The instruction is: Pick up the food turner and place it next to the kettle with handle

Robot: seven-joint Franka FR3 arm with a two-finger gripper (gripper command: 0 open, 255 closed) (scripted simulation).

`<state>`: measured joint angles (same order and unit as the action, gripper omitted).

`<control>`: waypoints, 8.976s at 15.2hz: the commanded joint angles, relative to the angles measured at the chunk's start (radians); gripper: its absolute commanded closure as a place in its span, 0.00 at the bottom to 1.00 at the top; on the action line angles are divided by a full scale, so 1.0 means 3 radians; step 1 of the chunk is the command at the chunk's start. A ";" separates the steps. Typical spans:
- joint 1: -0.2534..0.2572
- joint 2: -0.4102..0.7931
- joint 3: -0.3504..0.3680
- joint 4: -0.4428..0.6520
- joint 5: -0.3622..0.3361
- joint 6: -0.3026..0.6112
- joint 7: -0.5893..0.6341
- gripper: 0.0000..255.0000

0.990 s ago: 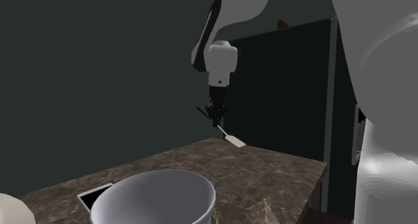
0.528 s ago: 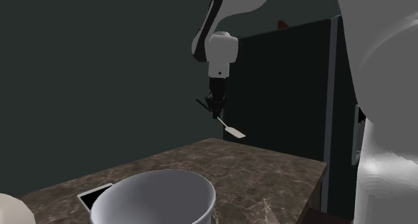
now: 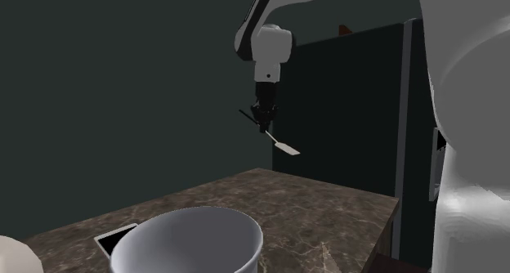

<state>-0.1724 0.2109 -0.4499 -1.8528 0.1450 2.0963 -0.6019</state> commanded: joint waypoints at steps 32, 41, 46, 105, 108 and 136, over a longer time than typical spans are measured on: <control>0.0896 -0.1612 0.1028 -0.1430 -0.0636 -0.0062 0.2201 1.00; 0.1204 -0.1666 0.1533 -0.1490 -0.0540 -0.0071 0.2956 1.00; 0.1374 -0.1571 0.1810 -0.1390 -0.0491 -0.0082 0.3374 1.00; 0.2636 0.1046 0.2753 0.0578 -0.1474 0.0305 0.5987 1.00; 0.2648 0.1115 0.2731 0.0545 -0.1511 0.0403 0.6013 1.00; 0.2710 0.1400 0.2637 0.0478 -0.1650 0.0741 0.6118 0.00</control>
<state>0.6420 0.6404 0.3379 -1.7096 -0.3539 2.3277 1.2354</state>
